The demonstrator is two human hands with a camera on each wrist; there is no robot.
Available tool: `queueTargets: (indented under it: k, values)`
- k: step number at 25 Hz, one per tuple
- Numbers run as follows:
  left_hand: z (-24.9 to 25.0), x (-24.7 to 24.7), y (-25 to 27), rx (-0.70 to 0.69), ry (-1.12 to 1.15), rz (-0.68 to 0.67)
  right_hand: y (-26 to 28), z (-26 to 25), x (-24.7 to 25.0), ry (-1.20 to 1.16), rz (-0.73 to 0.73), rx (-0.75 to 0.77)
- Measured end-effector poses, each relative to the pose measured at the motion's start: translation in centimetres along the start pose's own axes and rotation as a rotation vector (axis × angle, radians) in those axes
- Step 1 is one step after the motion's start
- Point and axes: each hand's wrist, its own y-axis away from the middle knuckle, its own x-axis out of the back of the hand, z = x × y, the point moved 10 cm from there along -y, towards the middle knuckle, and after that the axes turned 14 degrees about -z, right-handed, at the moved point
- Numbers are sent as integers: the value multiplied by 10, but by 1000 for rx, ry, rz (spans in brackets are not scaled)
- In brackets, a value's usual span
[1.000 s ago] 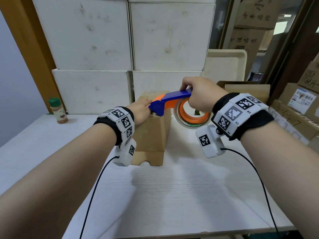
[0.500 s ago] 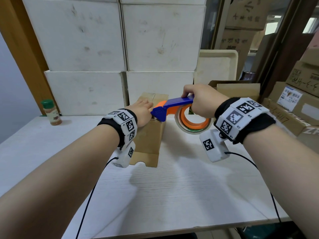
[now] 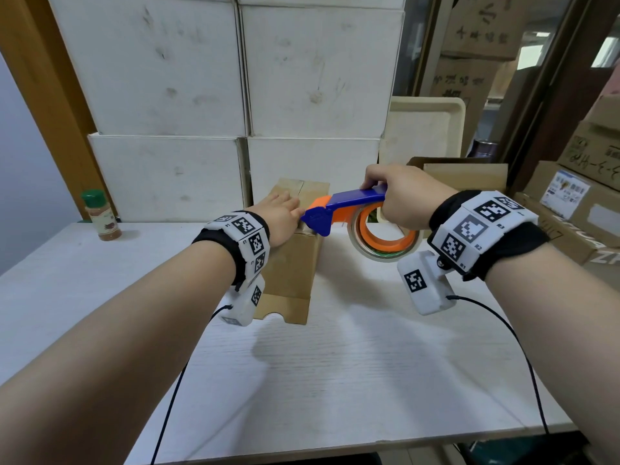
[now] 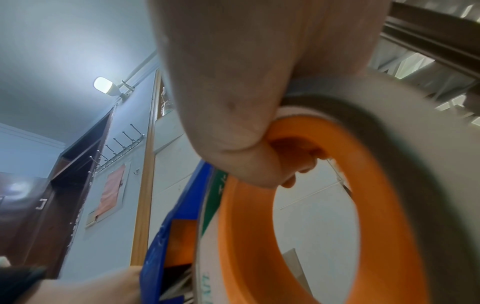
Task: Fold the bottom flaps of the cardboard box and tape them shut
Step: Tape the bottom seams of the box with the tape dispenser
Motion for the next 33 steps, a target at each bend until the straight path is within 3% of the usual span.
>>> queueTargets:
  k: [7, 16, 21, 24, 28, 33]
  values:
    - [2, -6, -1, -15, -141, -45, 5, 9, -3, -53, 9, -2]
    - [1, -6, -3, -1, -100, -60, 5, 13, -5, -62, 17, 22]
    - [-10, -11, -11, 42, 1, -82, 1, 16, -11, -120, -4, 32]
    - [-20, -6, -3, 51, 258, -65, 2, 12, -22, -171, -72, 35]
    - [-34, 1, 13, 61, 430, -37, -4, 0, -42, -192, -121, 70]
    - [-37, 7, 7, 2, 302, -42, -11, -5, -48, -230, -133, 87]
